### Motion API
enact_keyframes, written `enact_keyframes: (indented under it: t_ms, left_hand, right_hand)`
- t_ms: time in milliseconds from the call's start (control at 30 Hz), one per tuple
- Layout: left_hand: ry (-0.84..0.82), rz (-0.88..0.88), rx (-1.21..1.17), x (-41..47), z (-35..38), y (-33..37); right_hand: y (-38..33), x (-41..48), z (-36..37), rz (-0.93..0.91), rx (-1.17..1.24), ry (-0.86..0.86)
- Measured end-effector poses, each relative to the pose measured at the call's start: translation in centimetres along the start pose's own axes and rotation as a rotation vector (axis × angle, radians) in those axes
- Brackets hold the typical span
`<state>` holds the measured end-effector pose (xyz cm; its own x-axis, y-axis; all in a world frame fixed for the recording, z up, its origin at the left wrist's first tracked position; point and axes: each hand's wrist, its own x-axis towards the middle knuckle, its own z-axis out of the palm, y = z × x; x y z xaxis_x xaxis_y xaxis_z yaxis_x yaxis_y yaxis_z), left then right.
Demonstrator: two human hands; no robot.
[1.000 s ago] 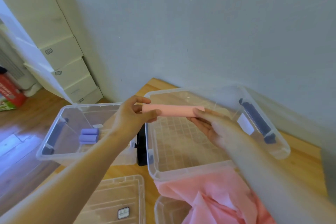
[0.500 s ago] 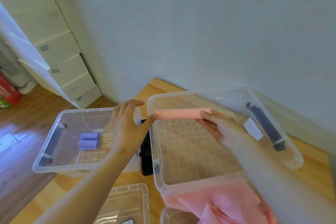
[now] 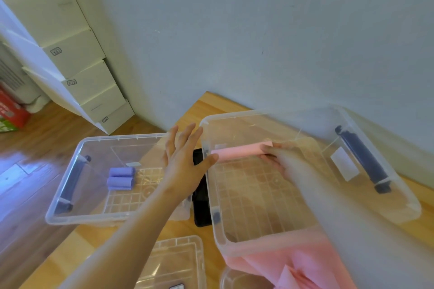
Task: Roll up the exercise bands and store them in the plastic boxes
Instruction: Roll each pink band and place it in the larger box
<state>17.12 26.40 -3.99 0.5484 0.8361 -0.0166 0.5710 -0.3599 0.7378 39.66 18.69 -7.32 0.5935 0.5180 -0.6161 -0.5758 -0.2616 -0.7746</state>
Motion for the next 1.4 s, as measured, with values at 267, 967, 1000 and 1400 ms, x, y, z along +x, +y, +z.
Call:
enact_keyframes:
  t_ms: [267,967,1000,1400]
  left_hand:
    - [0.005,-0.006,0.023,0.1,0.2,0.0]
    - [0.001,0.000,0.033,0.3,0.2,0.0]
    - [-0.003,-0.004,0.032,0.3,0.2,0.0]
    - [-0.014,-0.017,0.042,0.3,0.1,0.1]
  right_hand:
    - [1.2,2.6,1.0,0.016,0.019,0.059]
    - [1.1,4.4,1.9,0.040,0.043,0.229]
    - [1.0,4.0,1.7,0.049,0.053,0.223]
    - [-0.4,3.0,1.3,0.049,-0.012,0.207]
